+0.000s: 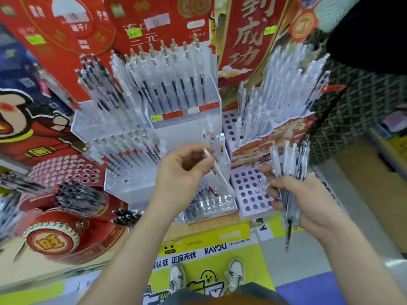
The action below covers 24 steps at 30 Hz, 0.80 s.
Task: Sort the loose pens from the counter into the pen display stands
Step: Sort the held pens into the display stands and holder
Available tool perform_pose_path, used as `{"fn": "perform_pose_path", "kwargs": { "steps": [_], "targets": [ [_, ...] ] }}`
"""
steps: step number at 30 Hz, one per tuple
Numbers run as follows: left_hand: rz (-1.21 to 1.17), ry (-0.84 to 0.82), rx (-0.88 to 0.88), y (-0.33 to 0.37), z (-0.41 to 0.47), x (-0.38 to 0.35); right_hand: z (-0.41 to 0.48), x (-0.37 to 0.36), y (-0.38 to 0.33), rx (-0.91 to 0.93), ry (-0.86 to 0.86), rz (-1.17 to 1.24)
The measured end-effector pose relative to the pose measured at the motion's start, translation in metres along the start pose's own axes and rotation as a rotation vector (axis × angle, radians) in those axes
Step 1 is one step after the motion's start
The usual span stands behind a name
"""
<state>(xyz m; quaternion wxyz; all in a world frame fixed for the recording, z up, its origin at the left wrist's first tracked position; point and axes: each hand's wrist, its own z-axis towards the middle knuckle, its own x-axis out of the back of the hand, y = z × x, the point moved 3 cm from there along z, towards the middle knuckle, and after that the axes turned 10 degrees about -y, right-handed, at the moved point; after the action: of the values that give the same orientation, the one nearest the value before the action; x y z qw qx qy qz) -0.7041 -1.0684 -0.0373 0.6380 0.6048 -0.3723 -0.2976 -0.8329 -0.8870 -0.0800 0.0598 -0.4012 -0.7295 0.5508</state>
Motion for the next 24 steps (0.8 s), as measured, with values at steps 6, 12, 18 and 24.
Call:
{"fn": "perform_pose_path", "kwargs": {
  "steps": [6,12,18,24],
  "targets": [
    [0.133,-0.128,0.041,-0.026,0.004,-0.055,-0.008,0.049,-0.004,0.091,0.176,0.302],
    [0.210,-0.217,0.076,-0.053,0.002,-0.091,-0.021,0.061,0.003,0.116,0.181,0.429],
    [0.197,-0.229,0.087,-0.065,0.003,-0.108,-0.024,0.064,0.010,0.109,0.190,0.440],
    [0.320,-0.249,-0.021,-0.065,0.011,-0.114,-0.024,0.059,0.009,0.087,0.147,0.401]
  ]
}}
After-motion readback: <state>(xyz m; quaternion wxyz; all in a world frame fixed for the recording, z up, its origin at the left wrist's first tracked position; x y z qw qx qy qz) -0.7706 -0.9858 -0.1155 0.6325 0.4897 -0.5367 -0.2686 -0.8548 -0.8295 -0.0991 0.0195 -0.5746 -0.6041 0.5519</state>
